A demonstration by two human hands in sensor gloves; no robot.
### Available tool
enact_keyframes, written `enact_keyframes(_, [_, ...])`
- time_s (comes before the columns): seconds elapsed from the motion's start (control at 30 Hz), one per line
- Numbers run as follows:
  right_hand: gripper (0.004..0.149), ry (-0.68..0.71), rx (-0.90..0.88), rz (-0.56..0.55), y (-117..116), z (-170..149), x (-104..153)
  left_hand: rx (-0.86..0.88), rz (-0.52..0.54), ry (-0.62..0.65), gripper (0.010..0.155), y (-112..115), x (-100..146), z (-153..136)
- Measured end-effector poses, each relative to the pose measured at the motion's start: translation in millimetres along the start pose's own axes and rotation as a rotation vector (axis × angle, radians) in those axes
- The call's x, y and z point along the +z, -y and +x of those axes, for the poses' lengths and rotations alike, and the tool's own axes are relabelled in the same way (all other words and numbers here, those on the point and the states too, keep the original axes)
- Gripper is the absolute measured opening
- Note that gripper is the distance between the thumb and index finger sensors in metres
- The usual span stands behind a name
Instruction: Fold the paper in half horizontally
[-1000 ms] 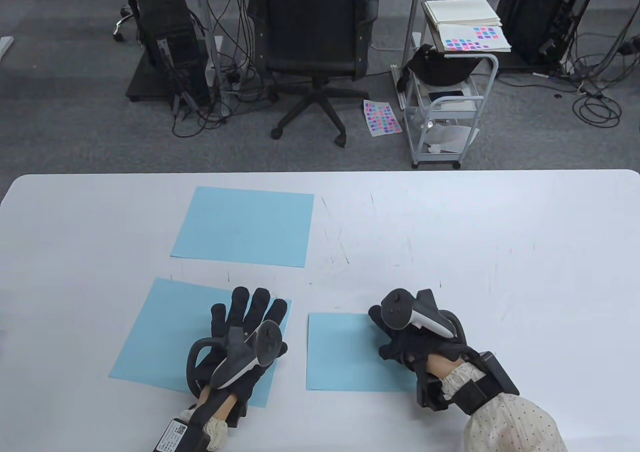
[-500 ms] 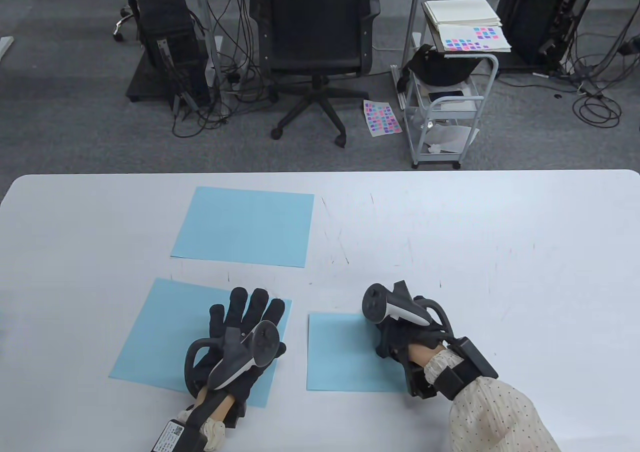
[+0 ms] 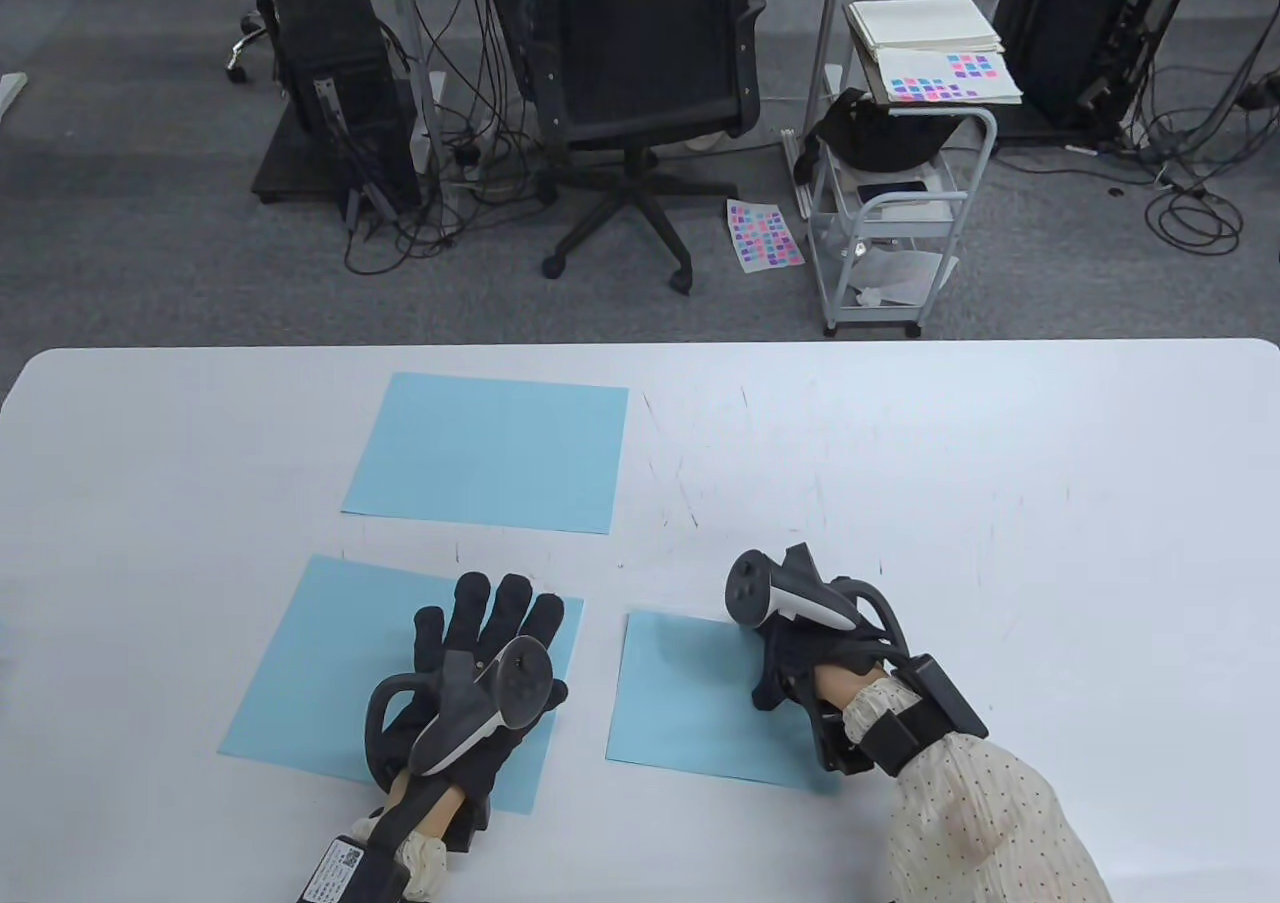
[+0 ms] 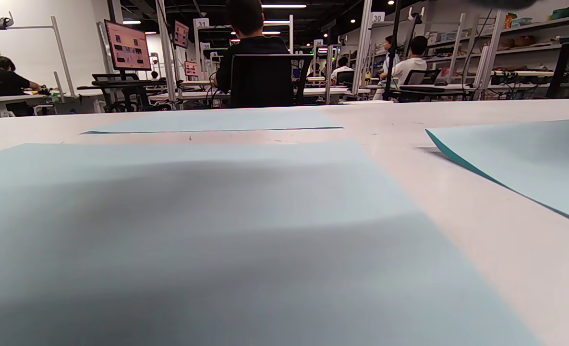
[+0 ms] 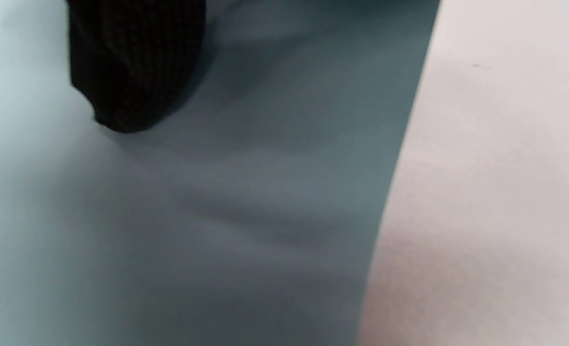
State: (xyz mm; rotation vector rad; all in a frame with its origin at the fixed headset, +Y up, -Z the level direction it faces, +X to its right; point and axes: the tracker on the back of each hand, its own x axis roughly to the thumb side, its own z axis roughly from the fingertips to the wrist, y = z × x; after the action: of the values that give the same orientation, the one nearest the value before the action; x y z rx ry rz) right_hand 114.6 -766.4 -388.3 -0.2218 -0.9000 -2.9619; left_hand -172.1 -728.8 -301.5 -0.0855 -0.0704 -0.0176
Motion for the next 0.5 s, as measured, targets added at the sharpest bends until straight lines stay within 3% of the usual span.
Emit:
enact_keyframes(0.17, [0.080, 0.018, -0.029, 0.024, 0.9, -3.6, 0.4, 0.002, -0.005, 0.000, 0.078, 0.4, -0.5, -0.6])
enact_keyframes(0.37, [0.057, 0.068, -0.110, -0.023, 7.6, -6.5, 6.2, 0.006, -0.019, 0.005, 0.078, 3.1, -2.0, -2.1])
enact_keyframes(0.5, [0.051, 0.070, -0.146, -0.002, 10.3, -13.0, 11.6, 0.004, -0.015, 0.003, 0.078, 2.3, -2.2, -2.9])
